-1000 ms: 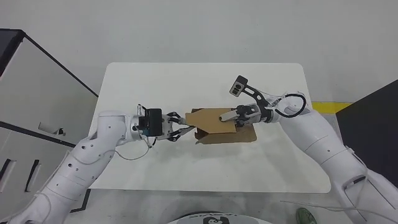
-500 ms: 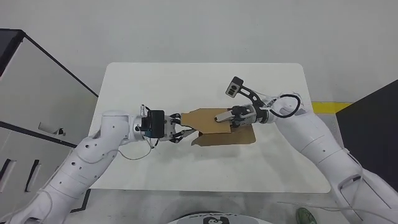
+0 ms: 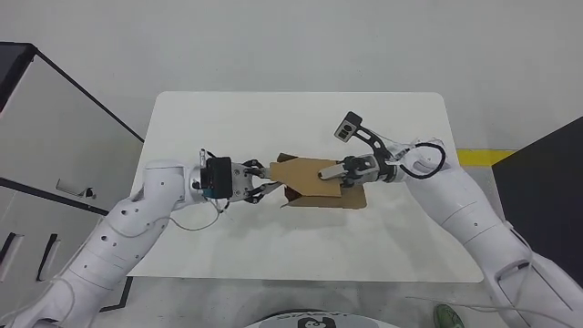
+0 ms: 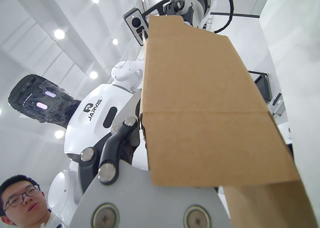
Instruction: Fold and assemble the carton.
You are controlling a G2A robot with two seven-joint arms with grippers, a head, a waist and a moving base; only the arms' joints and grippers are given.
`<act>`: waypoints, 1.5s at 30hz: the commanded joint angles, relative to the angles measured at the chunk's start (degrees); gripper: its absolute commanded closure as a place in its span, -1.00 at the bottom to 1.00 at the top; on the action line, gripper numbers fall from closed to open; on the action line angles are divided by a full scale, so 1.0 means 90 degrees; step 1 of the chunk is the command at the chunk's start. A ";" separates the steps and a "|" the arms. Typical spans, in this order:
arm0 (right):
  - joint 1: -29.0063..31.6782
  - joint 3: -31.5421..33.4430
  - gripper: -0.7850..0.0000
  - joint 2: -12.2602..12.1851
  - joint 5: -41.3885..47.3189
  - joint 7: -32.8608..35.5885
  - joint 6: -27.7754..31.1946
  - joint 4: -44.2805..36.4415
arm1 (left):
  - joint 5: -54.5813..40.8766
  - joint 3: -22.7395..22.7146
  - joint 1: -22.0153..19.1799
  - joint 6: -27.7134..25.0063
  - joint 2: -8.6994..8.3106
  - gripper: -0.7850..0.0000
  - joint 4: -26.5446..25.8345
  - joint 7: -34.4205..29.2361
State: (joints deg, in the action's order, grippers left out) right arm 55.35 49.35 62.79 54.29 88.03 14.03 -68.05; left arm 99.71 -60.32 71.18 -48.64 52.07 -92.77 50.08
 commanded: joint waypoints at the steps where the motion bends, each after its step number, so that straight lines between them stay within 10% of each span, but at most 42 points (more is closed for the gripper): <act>1: 0.0049 0.0064 1.00 -0.0017 -0.0021 -0.0003 0.0102 -0.0060 | 0.0030 -0.0046 0.0021 0.0021 -0.0020 1.00 -0.0009 0.0076; 45: 0.0219 0.0334 1.00 0.0115 -0.0248 -0.0003 -0.0026 -0.0204 | 0.0364 0.0747 -0.0389 -0.0119 0.0007 1.00 -0.0047 0.0280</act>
State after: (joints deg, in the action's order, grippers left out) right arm 57.35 52.42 63.77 52.11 88.00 13.90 -70.00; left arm 103.01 -53.74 67.72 -49.73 52.13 -93.20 52.64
